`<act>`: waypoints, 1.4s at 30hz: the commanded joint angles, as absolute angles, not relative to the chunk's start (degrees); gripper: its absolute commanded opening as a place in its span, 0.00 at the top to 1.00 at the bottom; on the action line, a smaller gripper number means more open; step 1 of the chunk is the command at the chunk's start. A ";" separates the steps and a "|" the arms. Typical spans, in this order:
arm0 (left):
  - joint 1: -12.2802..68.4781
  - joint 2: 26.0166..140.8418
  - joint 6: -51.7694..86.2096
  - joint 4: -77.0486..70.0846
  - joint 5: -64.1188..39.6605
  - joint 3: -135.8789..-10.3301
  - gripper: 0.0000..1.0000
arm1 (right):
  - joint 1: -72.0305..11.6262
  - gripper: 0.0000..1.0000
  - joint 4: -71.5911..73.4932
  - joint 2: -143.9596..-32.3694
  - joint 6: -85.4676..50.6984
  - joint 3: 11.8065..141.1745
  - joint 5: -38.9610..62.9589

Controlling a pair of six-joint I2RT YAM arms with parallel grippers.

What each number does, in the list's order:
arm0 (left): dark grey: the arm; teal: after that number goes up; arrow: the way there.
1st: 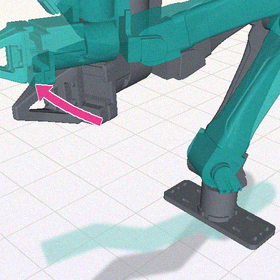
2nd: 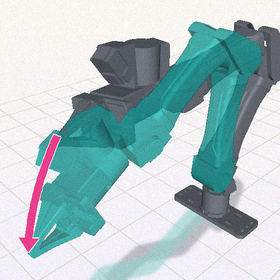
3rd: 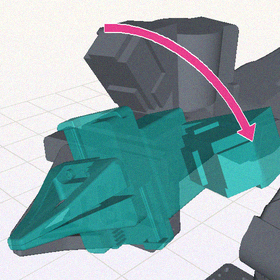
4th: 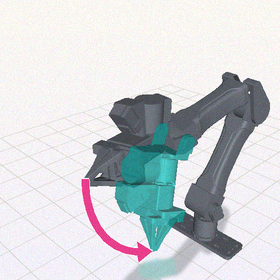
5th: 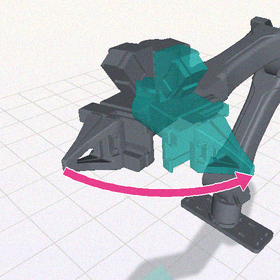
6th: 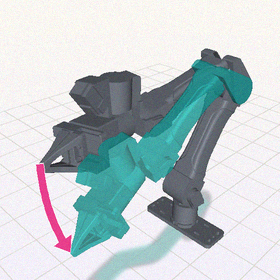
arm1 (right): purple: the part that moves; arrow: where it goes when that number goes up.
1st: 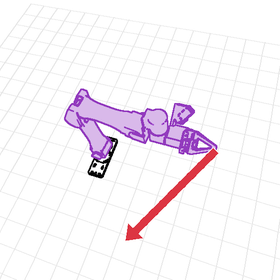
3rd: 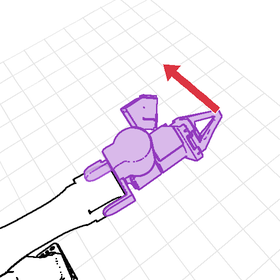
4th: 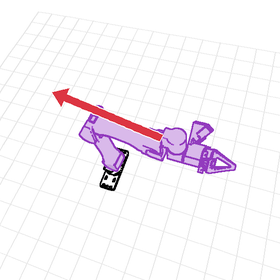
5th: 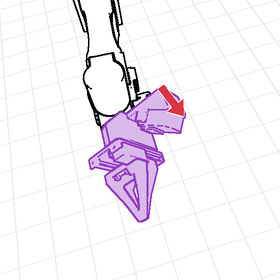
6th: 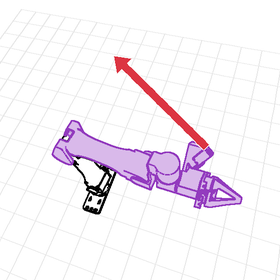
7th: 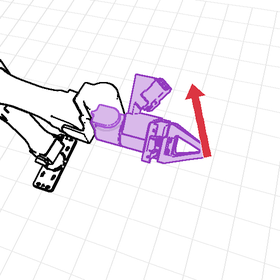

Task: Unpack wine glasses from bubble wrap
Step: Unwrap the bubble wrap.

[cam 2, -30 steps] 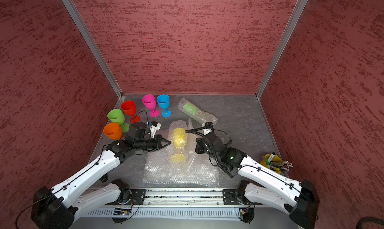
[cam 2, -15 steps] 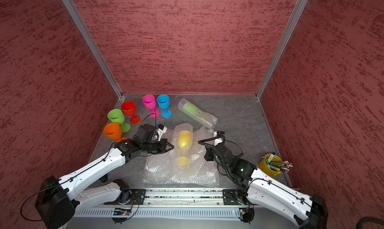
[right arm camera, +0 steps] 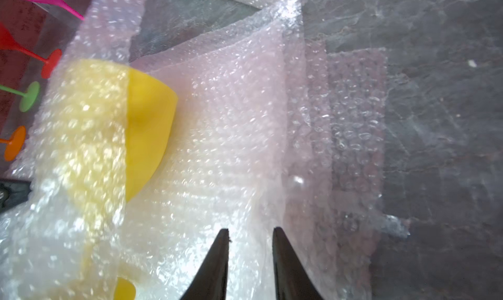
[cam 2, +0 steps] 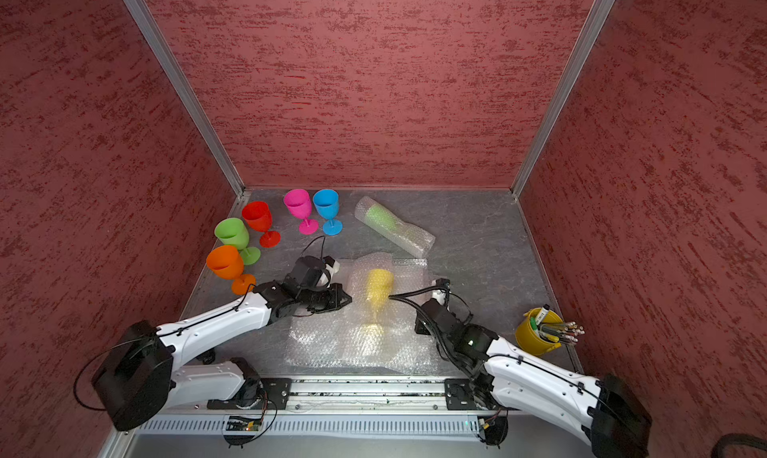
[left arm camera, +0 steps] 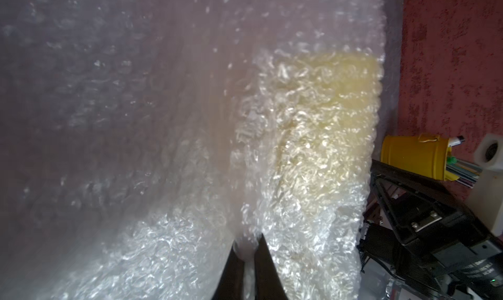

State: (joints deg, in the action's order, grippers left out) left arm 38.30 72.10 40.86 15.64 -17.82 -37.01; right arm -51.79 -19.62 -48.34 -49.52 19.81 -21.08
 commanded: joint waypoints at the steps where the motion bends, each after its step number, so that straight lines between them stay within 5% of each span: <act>1: 38.83 70.53 42.85 14.81 -15.59 -36.84 0.72 | -51.40 0.57 -20.72 -51.50 -50.42 21.53 -24.66; 5: 38.93 67.38 43.77 17.89 -13.99 -36.50 0.46 | -51.46 0.55 -22.06 -53.95 -49.01 23.60 -25.95; 17: 38.32 67.32 44.37 17.71 -16.95 -36.51 0.44 | -49.50 0.99 -19.91 -52.17 -44.80 26.36 -20.57; 30: 36.56 64.44 43.73 21.77 -17.66 -37.84 0.44 | -43.12 1.00 -23.65 -52.04 -41.75 29.97 -14.02; 34: 36.25 63.69 43.38 22.85 -17.62 -37.95 0.44 | -41.05 0.55 -25.20 -51.93 -42.11 29.75 -12.18; 42: 35.26 62.78 42.81 23.99 -18.34 -38.14 0.44 | -34.64 0.53 -18.25 -53.04 -42.82 26.16 -2.11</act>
